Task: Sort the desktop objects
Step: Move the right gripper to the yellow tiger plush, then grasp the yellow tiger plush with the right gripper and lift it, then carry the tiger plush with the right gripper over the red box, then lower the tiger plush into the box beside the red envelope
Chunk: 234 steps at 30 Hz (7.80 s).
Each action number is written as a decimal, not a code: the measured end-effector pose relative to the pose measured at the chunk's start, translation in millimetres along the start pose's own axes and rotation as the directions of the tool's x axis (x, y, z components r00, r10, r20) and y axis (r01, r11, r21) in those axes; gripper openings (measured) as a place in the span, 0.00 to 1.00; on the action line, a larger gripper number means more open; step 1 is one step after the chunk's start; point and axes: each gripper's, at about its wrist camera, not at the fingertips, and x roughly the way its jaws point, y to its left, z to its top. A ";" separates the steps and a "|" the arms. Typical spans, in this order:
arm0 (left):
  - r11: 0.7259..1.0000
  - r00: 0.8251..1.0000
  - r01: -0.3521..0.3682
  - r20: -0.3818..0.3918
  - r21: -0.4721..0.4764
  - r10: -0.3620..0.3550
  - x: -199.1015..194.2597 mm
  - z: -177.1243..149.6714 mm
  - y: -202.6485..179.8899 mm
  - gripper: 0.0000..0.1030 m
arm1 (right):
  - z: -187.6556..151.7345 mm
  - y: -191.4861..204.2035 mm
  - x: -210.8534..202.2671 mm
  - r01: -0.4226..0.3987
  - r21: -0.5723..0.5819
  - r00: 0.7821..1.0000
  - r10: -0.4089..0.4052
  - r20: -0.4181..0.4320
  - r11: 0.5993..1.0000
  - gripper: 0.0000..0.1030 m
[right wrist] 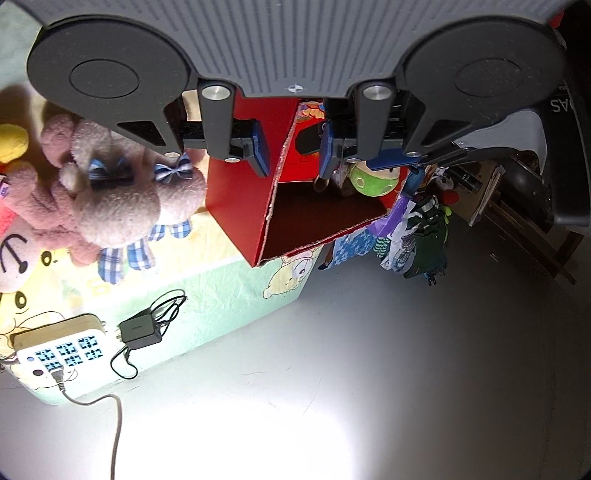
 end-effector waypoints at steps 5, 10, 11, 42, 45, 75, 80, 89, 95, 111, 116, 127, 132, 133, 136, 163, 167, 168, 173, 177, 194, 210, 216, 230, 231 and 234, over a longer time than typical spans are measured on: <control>0.999 0.999 0.033 -0.005 0.021 -0.033 3.2 5.0 -32.9 0.79 | 2.9 -20.5 -19.1 0.023 0.010 1.000 -0.023 0.009 1.000 0.33; 0.997 0.997 0.065 -0.033 0.027 -0.064 11.9 5.9 -58.8 0.79 | 2.8 -40.3 -33.4 0.055 0.023 0.998 -0.055 0.010 0.998 0.33; 0.997 0.997 0.070 -0.039 0.030 -0.069 13.9 5.7 -64.0 0.79 | 2.6 -44.3 -36.3 0.063 0.024 0.998 -0.063 0.012 0.998 0.34; 0.984 0.975 0.165 -0.163 0.063 -0.153 58.9 12.2 -153.7 0.83 | 16.8 -128.1 -90.2 0.168 0.100 0.984 -0.173 0.047 0.981 0.37; 0.977 0.967 0.206 -0.165 0.056 -0.195 61.6 14.8 -158.4 0.84 | 20.0 -132.7 -97.5 0.175 0.095 0.980 -0.182 0.079 0.980 0.37; 0.846 0.806 0.526 -0.265 -0.091 -0.529 145.0 25.2 -185.2 0.83 | 48.0 -245.8 -36.6 0.246 0.289 0.969 -0.244 -0.044 0.925 0.61; 0.838 0.792 0.538 -0.286 -0.092 -0.539 154.8 23.9 -190.2 0.83 | 44.9 -255.1 -32.8 0.192 0.348 0.981 -0.186 -0.052 0.918 0.56; 0.819 0.774 0.571 -0.292 -0.062 -0.562 146.1 19.6 -198.6 0.83 | 37.5 -256.0 -54.0 0.161 0.426 0.986 -0.158 -0.043 0.890 0.41; 0.784 0.744 0.620 -0.306 -0.016 -0.595 127.3 7.9 -210.2 0.83 | 24.3 -251.6 -82.8 0.174 0.460 0.984 -0.177 -0.038 0.871 0.40; 0.613 0.590 0.787 -0.375 0.069 -0.715 86.9 -22.4 -222.7 0.84 | -48.5 -241.6 -144.7 0.214 0.540 0.975 -0.214 -0.064 0.814 0.40; 0.574 0.563 0.815 -0.345 0.080 -0.751 75.4 -23.8 -217.3 0.90 | -59.4 -250.2 -152.9 0.216 0.569 0.972 -0.228 -0.051 0.793 0.41; 0.658 0.588 0.745 -0.359 -0.108 -0.725 121.0 -20.1 -205.5 0.88 | -63.8 -255.9 -153.2 0.215 0.556 0.972 -0.231 -0.043 0.803 0.51; 0.676 0.598 0.729 -0.382 -0.105 -0.705 127.6 -23.8 -218.9 0.85 | -61.8 -255.7 -146.6 0.204 0.535 0.977 -0.207 -0.056 0.820 0.50; 0.679 0.604 0.727 -0.380 -0.097 -0.701 127.6 -23.7 -221.4 0.85 | -62.5 -256.8 -146.8 0.202 0.540 0.977 -0.206 -0.054 0.817 0.50; 0.680 0.606 0.728 -0.383 -0.086 -0.697 126.6 -24.0 -228.0 0.85 | -65.9 -261.1 -148.8 0.189 0.573 0.979 -0.198 -0.047 0.798 0.50; 0.684 0.687 0.727 -0.060 0.066 -0.724 16.8 -8.8 -107.1 0.81 | -35.2 -125.0 -139.6 0.025 0.351 0.982 -0.088 0.164 0.936 0.39; 0.717 0.718 0.694 0.006 0.066 -0.696 1.4 -10.2 -46.3 0.81 | -26.3 -87.8 -106.6 -0.029 0.301 0.986 -0.022 0.166 0.953 0.39; 0.726 0.727 0.684 0.021 0.066 -0.687 -0.7 -9.9 -32.7 0.81 | -24.5 -79.2 -98.3 -0.040 0.292 0.986 -0.010 0.166 0.956 0.39; 0.750 0.748 0.659 0.067 0.045 -0.661 -0.1 -9.4 26.4 0.81 | -18.1 -38.0 -55.9 -0.066 0.253 0.987 0.025 0.161 0.965 0.39; 0.750 0.748 0.661 0.071 0.002 -0.660 12.8 -11.7 67.4 0.81 | -17.3 -4.4 -22.1 -0.032 0.222 0.990 0.001 0.140 0.974 0.39; 0.674 0.680 0.731 0.040 -0.104 -0.732 59.5 -17.4 156.3 0.86 | -16.0 66.2 54.3 0.268 0.141 0.953 -0.283 0.107 0.953 0.36; 0.744 0.746 0.657 -0.032 -0.127 -0.665 86.9 -14.4 175.6 0.85 | -23.8 90.9 112.4 0.471 -0.072 0.875 -0.454 0.170 0.879 0.32; 0.784 0.778 0.613 -0.103 -0.094 -0.620 103.5 -16.8 163.7 0.86 | -31.8 85.4 121.4 0.494 -0.076 0.865 -0.480 0.146 0.866 0.32; 0.816 0.806 0.574 -0.131 -0.064 -0.578 114.6 -16.7 155.2 0.90 | -42.5 73.8 122.7 0.452 -0.036 0.883 -0.442 0.161 0.891 0.31; 0.820 0.810 0.569 -0.131 -0.059 -0.572 114.2 -16.7 154.5 0.90 | -42.7 73.4 122.4 0.450 -0.035 0.884 -0.439 0.163 0.892 0.32; 0.833 0.824 0.551 -0.130 -0.040 -0.551 112.1 -17.2 151.5 0.90 | -43.7 73.7 122.9 0.451 -0.040 0.883 -0.439 0.168 0.892 0.32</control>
